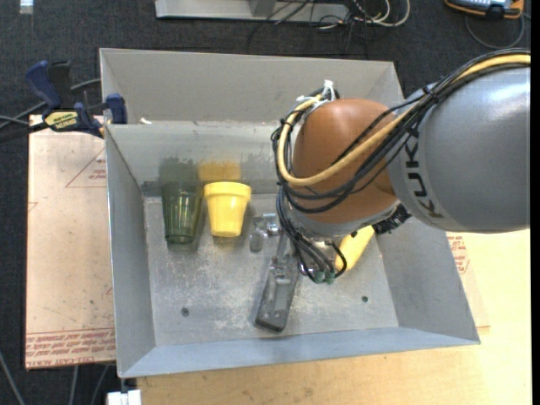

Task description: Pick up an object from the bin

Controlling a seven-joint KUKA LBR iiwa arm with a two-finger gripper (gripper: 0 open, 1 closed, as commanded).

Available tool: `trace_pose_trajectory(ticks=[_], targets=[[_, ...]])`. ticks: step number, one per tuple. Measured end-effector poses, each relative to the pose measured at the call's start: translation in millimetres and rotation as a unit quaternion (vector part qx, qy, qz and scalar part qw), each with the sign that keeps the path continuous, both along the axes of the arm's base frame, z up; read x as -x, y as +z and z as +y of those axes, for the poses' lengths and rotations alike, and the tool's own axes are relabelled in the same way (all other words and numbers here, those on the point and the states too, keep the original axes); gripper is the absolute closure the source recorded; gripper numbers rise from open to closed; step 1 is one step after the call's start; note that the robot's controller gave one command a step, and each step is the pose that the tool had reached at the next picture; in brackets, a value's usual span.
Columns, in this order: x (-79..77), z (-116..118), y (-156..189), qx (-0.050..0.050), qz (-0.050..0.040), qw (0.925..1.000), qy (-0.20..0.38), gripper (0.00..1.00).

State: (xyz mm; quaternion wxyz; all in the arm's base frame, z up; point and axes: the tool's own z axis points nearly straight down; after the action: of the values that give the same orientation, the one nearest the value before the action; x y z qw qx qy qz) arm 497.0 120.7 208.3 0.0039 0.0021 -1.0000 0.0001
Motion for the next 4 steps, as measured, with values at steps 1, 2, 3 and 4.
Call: trace_pose_trajectory(ticks=[1,2,3,4], targets=[[-1.4,-0.6,4.4,-0.001,-0.0039,1.0,-0.002,0.0],[-0.6,-12.5,-17.6,-0.002,-0.0076,0.9996,0.027,0.0],[0.0,-19.5,-30.3,-0.001,-0.0054,0.9993,0.038,0.0],[-9.5,-22.6,-26.4,-0.001,0.0026,0.9946,0.103,0.0]])
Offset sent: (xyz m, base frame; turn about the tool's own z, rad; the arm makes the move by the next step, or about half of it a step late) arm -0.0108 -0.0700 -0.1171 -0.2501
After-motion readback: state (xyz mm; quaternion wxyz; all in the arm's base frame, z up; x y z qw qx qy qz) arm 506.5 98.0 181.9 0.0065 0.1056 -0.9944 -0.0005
